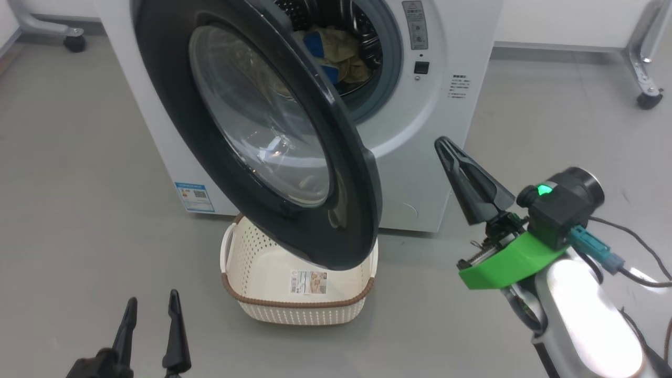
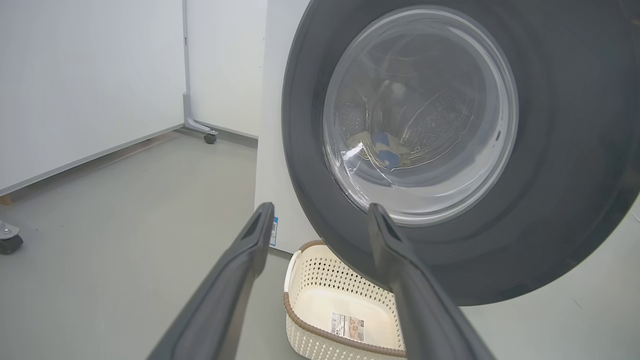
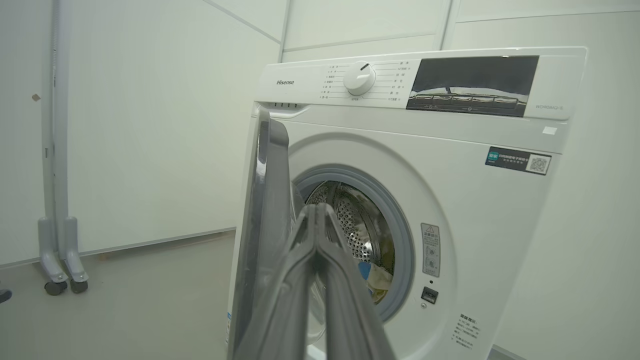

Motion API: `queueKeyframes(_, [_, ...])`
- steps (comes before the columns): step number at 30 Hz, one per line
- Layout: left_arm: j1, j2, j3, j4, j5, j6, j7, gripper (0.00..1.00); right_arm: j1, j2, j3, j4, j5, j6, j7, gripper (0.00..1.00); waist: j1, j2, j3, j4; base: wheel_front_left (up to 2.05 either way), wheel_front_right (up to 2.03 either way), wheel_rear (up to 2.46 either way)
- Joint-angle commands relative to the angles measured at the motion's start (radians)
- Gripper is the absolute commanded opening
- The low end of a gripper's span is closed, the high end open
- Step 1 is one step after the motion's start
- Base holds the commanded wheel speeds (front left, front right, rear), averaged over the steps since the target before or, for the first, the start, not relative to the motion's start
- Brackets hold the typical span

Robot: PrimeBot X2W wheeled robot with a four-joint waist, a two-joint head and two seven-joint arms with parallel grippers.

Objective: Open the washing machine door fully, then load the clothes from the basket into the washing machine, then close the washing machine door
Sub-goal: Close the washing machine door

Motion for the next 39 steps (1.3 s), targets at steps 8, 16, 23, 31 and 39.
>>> queueKeyframes(8, [-0.032,0.004,0.018,-0.034,-0.007,0.009,-0.011,1.00,-0.138,0.026,0.129,-0.131,0.026,0.004,-0.006,0.00,0.0000,0.0000,-0.009,0.078,0.00,0.00,0.00])
queueKeyframes(16, [-0.033,0.004,0.026,-0.043,-0.009,0.011,-0.011,1.00,-0.117,0.039,0.275,-0.186,0.066,0.004,-0.006,0.00,0.0000,0.0000,0.006,0.114,0.00,0.00,0.00])
queueKeyframes(23, [-0.041,0.004,0.021,-0.048,-0.016,0.017,-0.011,1.00,-0.060,0.041,0.383,-0.049,0.090,0.004,-0.006,0.00,0.0000,0.0000,0.037,0.123,0.00,0.00,0.00])
queueKeyframes(31, [-0.063,0.004,0.013,-0.054,-0.015,0.021,-0.011,1.00,-0.050,0.042,0.392,0.065,0.112,0.004,-0.006,0.00,0.0000,0.0000,0.092,0.124,0.00,0.00,0.00])
queueKeyframes(39, [-0.085,0.004,0.010,-0.055,-0.009,0.020,-0.011,1.00,-0.080,0.042,0.349,0.120,0.114,0.004,-0.006,0.00,0.0000,0.0000,0.145,0.106,0.00,0.00,0.00])
